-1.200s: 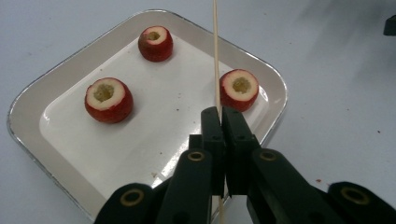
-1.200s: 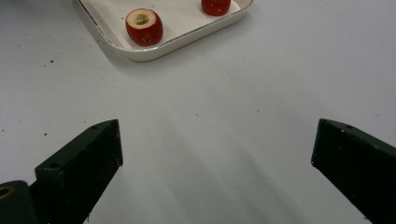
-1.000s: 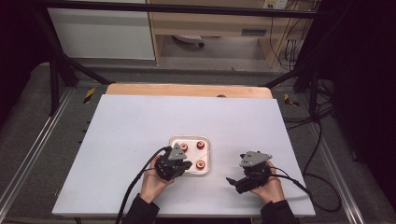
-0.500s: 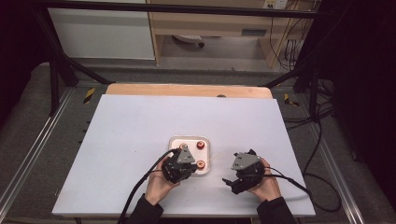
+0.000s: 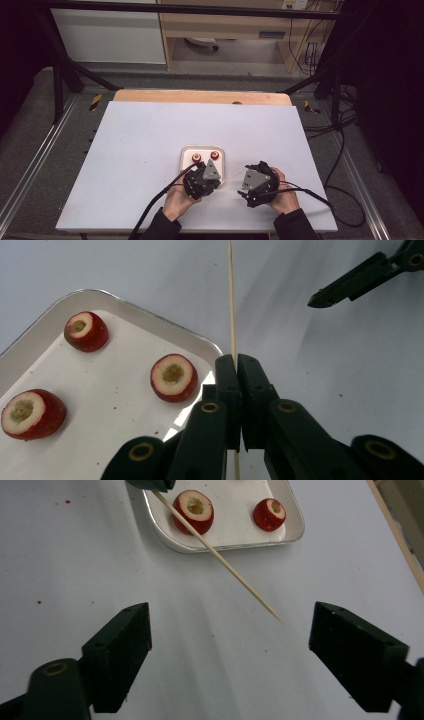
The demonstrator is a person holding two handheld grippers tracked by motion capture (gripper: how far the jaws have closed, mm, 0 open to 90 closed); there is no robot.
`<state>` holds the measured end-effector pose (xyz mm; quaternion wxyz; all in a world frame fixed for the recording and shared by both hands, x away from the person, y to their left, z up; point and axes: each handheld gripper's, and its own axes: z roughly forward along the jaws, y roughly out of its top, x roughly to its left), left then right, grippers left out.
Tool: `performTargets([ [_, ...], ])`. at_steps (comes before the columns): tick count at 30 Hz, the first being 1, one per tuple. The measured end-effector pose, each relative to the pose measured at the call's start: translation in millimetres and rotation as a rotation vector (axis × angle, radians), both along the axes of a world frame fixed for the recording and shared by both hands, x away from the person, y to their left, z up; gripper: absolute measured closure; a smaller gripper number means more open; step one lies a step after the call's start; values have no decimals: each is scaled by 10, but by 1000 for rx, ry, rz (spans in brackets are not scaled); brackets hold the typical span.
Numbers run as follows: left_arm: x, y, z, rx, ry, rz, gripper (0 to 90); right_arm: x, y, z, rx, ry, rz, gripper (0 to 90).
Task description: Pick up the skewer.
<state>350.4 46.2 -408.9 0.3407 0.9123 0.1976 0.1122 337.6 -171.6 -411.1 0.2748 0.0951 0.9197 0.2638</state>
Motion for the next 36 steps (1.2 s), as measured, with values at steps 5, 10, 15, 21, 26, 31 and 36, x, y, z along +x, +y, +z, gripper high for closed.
performTargets([
  [5, -15, -73, 3, 12, 2, -14, 883, -14, 14, 11, -35, -31, 41, 263],
  [10, -29, -141, 15, 26, 3, -33, 883, -37, 35, -22, -115, -92, 117, 343],
  [15, -47, -209, 31, 27, 9, -50, 883, -59, 33, -46, -155, -122, 169, 418],
  [21, -65, -304, 64, 44, 7, -74, 883, -81, 22, -50, -192, -138, 211, 502],
  [26, -70, -336, 79, 56, 11, -83, 883, -83, 13, -57, -228, -165, 251, 572],
  [31, -77, -353, 81, 66, 11, -95, 883, -90, 23, -82, -256, -187, 278, 673],
  [36, -80, -358, 75, 69, 12, -102, 884, -100, 19, -99, -297, -210, 305, 784],
])
